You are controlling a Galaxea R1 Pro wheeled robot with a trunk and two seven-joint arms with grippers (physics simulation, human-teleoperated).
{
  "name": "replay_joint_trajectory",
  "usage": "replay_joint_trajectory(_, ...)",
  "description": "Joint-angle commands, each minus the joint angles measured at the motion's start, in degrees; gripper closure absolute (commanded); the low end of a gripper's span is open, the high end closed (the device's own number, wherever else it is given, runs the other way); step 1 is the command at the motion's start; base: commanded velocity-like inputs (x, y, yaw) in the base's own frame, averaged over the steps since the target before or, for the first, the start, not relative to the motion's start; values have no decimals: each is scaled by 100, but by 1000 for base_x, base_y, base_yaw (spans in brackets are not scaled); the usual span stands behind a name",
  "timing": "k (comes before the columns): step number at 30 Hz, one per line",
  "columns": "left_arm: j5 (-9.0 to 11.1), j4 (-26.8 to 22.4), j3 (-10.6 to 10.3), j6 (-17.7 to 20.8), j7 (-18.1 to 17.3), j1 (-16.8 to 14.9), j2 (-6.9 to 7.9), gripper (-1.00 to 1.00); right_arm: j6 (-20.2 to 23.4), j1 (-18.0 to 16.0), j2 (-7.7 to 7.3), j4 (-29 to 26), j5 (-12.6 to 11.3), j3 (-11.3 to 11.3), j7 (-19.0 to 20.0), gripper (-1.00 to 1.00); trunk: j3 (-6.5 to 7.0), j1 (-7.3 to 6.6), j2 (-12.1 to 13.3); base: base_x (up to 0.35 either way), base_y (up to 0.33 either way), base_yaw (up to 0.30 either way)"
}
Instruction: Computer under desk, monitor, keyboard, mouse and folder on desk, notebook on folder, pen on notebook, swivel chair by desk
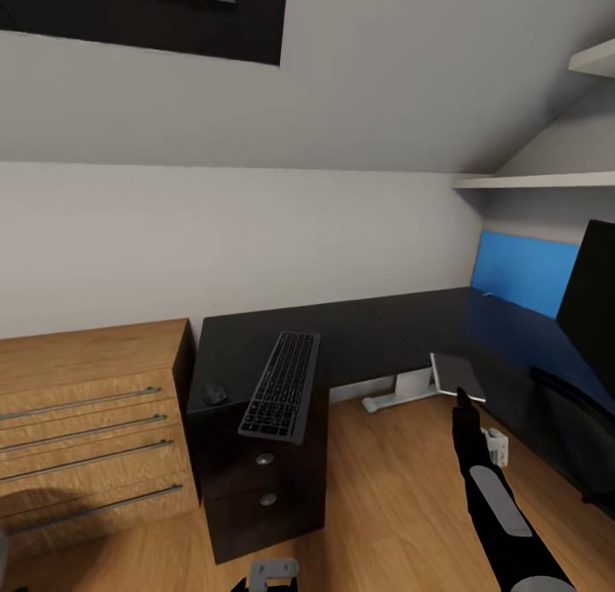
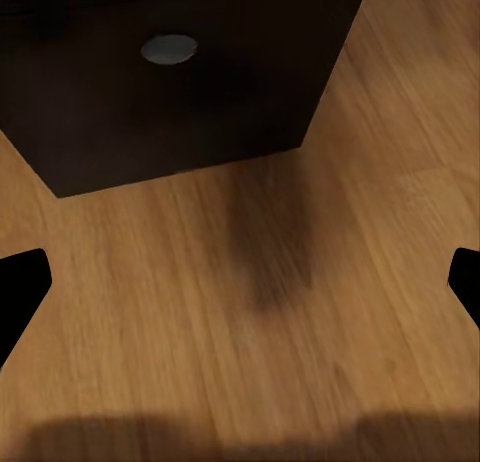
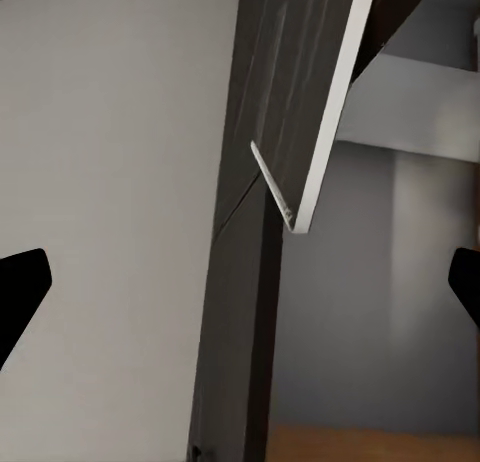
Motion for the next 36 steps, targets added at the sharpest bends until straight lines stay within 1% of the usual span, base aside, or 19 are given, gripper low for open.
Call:
replay_joint_trajectory(1,32,-6,-21,22,42,-5,3,-100,-17,-4,0,6,-61,-24,34,-100,-6,1,-3,115,0,0)
replay_joint_trajectory(3,29,0,-25,21,40,-5,1,-100,-17,-4,2,13,-61,-97,24,-100,-6,1,-3,83,0,0)
replay_joint_trajectory(5,26,22,-30,19,35,-5,-2,-100,-16,-4,4,18,-63,-216,-3,-100,-6,1,-3,42,0,0)
replay_joint_trajectory(6,24,52,-33,20,33,-5,-7,-100,-16,-4,6,23,-63,-346,-100,-100,-6,1,-3,58,-6,0)
replay_joint_trajectory(8,24,64,-34,18,42,-5,-9,-100,-15,-4,2,28,-66,-420,-216,-100,-6,1,-3,138,-39,0)
replay_joint_trajectory(12,23,70,-34,18,58,-5,-10,-100,-12,-4,-1,37,-65,-475,-381,-100,-6,1,-3,230,-87,0)
replay_joint_trajectory(13,23,74,-35,20,61,-5,-10,-100,-8,-4,-2,93,-68,-497,-500,-100,-6,1,-3,111,-44,0)
replay_joint_trajectory(22,23,75,-35,21,60,-5,-11,-100,-7,-4,-2,289,-78,-491,-556,-100,-6,1,-3,32,-12,0)
replay_joint_trajectory(36,23,75,-35,18,50,-5,-19,-100,11,-4,-2,314,-79,-479,-559,-100,-6,1,-3,103,8,0)
